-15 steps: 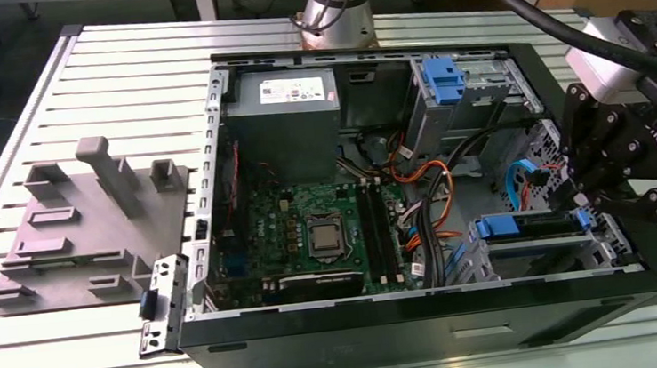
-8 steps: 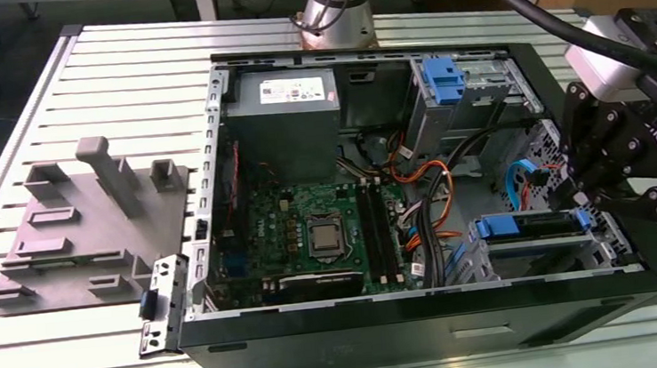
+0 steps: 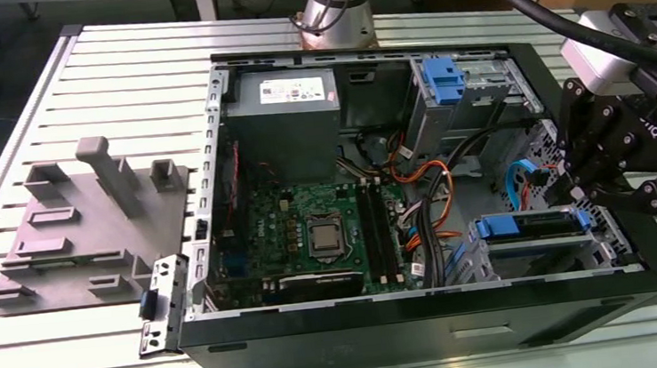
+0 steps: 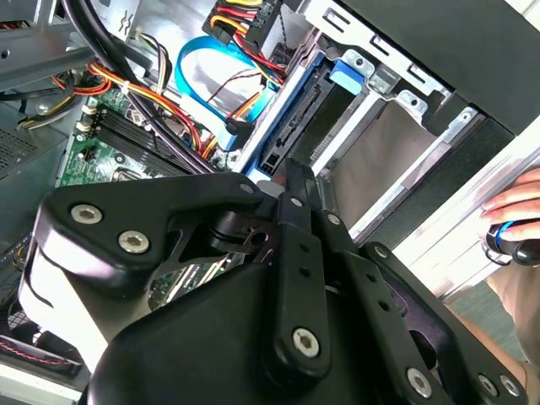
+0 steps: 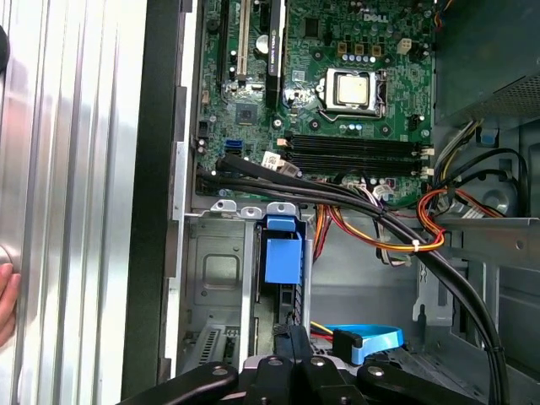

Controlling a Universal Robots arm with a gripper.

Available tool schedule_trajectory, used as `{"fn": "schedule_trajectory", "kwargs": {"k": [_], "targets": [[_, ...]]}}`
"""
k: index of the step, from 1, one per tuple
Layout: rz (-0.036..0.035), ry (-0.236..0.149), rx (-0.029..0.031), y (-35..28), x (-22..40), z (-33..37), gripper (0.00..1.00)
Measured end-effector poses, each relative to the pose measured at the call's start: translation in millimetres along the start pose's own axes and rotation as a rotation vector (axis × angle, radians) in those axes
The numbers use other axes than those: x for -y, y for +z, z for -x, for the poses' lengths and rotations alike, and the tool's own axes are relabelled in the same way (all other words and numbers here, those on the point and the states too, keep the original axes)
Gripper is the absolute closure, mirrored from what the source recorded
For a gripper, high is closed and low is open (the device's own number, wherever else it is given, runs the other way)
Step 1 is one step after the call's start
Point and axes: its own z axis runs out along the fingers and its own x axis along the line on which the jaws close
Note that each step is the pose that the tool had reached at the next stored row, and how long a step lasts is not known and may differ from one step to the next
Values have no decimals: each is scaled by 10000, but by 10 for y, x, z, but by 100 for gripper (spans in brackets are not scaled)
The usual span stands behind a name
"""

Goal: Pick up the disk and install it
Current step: 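Insert the first disk wire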

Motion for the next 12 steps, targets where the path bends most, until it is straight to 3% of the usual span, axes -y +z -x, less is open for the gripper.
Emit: {"fn": "schedule_trajectory", "kwargs": {"k": [9,12], "targets": [[0,0,0,-3,0,1,89],[0,0,1,-1,1,30,89]]}}
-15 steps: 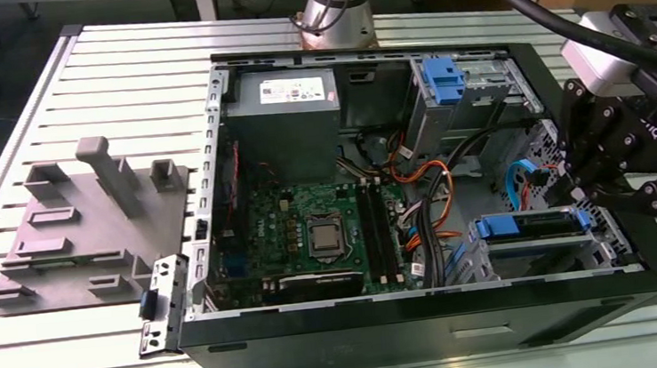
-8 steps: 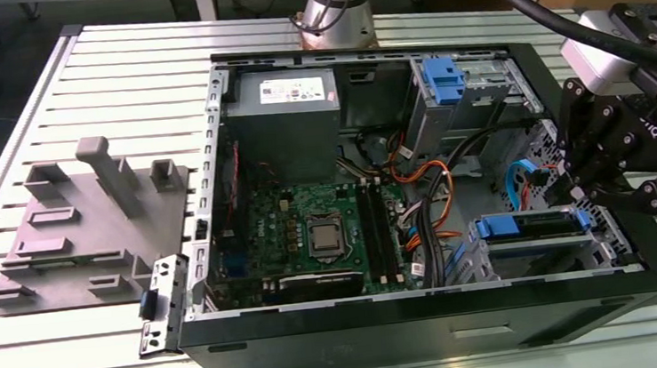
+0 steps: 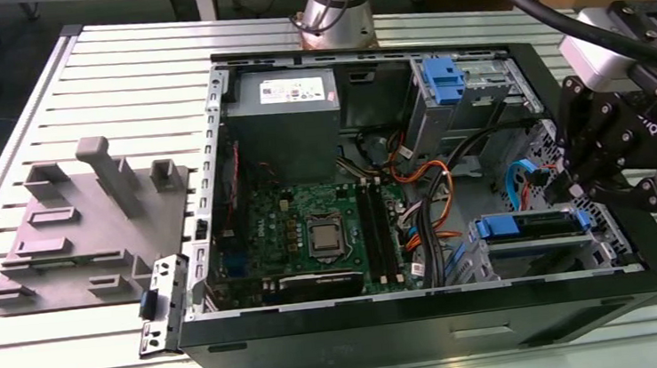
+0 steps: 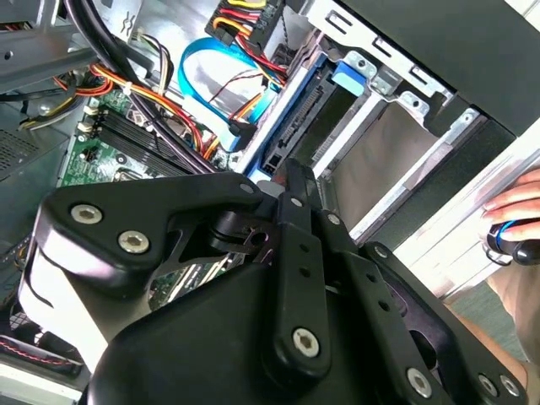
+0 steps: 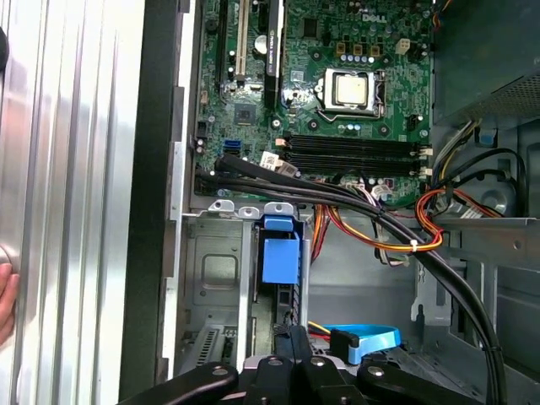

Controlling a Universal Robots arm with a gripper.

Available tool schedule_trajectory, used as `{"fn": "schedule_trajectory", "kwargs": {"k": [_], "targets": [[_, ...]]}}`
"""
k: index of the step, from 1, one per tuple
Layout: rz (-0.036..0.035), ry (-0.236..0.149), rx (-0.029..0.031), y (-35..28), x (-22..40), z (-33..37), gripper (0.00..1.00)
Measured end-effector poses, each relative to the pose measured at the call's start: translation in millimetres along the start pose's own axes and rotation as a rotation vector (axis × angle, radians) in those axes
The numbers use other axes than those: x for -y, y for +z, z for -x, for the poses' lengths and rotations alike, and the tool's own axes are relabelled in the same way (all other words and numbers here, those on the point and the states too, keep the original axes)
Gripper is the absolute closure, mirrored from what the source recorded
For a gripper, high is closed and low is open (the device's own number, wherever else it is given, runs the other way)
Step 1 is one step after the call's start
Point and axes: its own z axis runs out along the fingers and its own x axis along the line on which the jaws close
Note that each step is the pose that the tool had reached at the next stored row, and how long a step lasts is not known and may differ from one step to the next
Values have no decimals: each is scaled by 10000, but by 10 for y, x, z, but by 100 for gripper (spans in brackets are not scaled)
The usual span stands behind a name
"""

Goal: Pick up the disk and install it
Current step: 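Insert the first disk wire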

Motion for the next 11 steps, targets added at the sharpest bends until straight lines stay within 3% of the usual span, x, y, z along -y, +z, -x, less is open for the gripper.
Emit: {"fn": "schedule_trajectory", "kwargs": {"k": [5,11], "targets": [[0,0,5,6,2,97,89],[0,0,8,3,3,157,89]]}}
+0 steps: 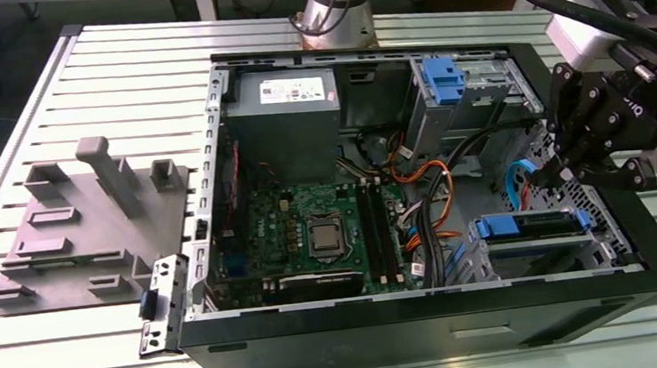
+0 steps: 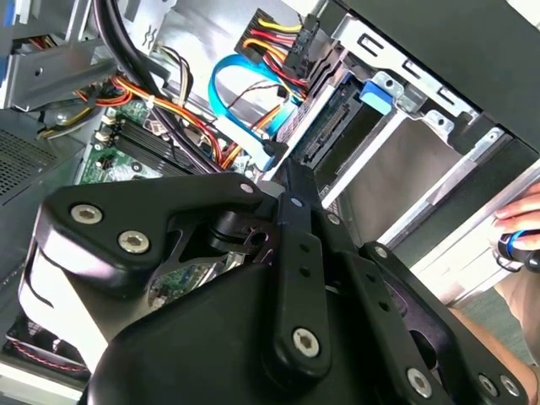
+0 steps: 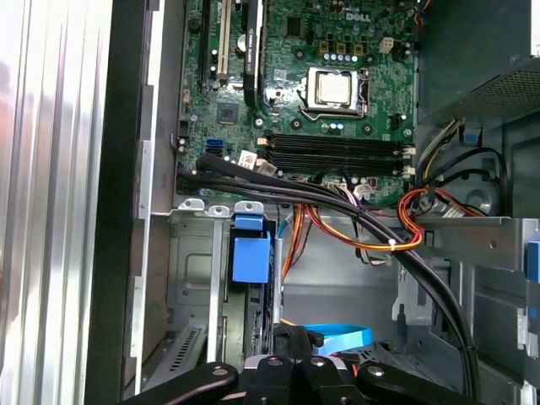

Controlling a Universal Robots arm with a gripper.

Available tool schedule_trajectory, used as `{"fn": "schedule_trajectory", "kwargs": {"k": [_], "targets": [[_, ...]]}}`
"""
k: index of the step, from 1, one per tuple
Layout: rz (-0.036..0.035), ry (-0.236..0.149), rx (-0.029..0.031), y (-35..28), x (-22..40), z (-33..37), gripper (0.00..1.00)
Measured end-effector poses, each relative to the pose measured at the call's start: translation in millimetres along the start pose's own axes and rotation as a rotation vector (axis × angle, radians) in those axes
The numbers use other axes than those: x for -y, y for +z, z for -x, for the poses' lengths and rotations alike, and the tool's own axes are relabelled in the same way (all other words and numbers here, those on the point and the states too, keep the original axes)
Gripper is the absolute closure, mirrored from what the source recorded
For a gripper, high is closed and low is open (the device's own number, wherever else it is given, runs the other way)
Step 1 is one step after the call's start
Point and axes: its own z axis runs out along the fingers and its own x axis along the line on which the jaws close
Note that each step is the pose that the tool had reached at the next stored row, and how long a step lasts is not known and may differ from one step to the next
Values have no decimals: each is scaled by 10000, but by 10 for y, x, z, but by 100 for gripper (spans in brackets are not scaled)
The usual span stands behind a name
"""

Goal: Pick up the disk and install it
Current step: 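Insert the first disk wire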

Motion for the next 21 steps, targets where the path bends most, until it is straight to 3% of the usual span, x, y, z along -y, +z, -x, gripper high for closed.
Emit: {"fn": "schedule_trajectory", "kwargs": {"k": [8,14,21], "targets": [[0,-1,5,-12,6,27,89],[0,-1,-2,46,47,52,89],[1,-8,-58,119,61,49,89]]}}
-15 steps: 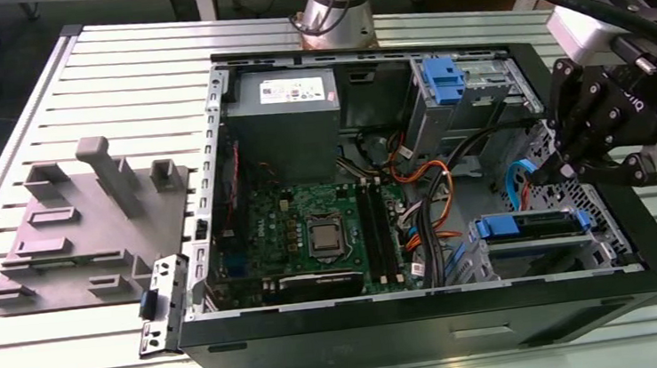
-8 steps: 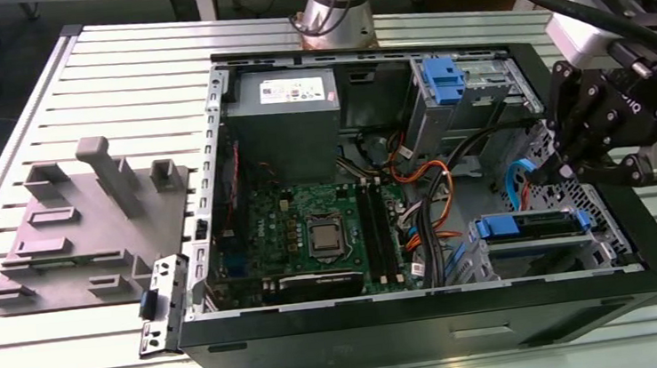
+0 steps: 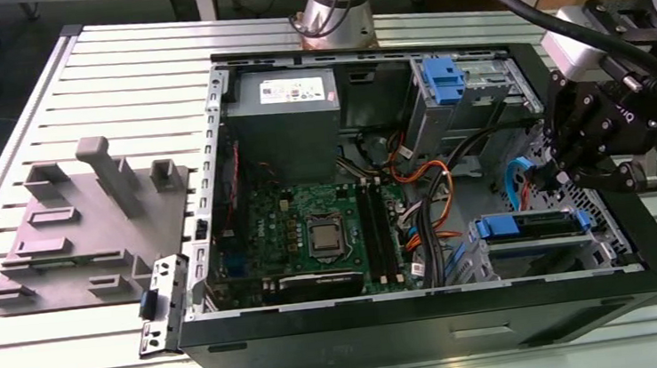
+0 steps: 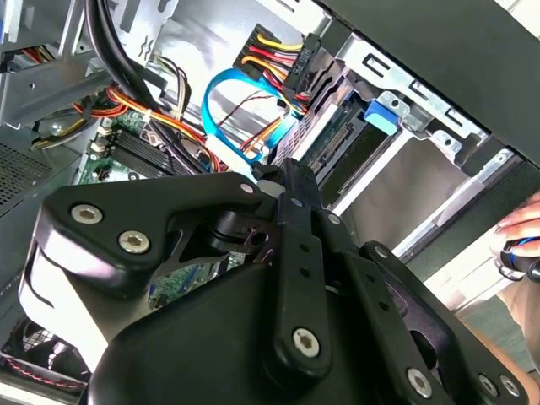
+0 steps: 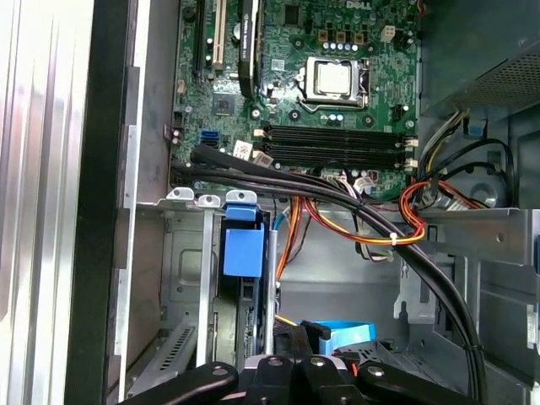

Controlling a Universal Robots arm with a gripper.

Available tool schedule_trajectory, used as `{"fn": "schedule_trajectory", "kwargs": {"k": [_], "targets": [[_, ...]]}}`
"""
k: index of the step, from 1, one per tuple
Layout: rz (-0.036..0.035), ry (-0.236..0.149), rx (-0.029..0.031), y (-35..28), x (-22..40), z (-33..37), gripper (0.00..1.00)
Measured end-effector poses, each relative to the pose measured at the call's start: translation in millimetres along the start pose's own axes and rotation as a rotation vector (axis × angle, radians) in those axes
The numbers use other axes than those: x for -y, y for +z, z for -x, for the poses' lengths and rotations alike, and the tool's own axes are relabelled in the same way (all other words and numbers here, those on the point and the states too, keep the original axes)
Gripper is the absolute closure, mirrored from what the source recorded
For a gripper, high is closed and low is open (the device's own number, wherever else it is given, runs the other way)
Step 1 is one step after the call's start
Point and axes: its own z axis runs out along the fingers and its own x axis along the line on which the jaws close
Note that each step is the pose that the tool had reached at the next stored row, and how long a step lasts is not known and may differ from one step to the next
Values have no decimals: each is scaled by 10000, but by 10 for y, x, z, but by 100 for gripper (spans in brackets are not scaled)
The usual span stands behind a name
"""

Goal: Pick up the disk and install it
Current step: 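Insert the first disk wire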

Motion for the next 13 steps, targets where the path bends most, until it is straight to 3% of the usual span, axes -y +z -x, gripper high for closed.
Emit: {"fn": "schedule_trajectory", "kwargs": {"k": [7,12,13], "targets": [[0,-2,1,1,0,0,89],[1,-2,1,1,0,0,70],[1,-3,1,0,0,0,70]]}}
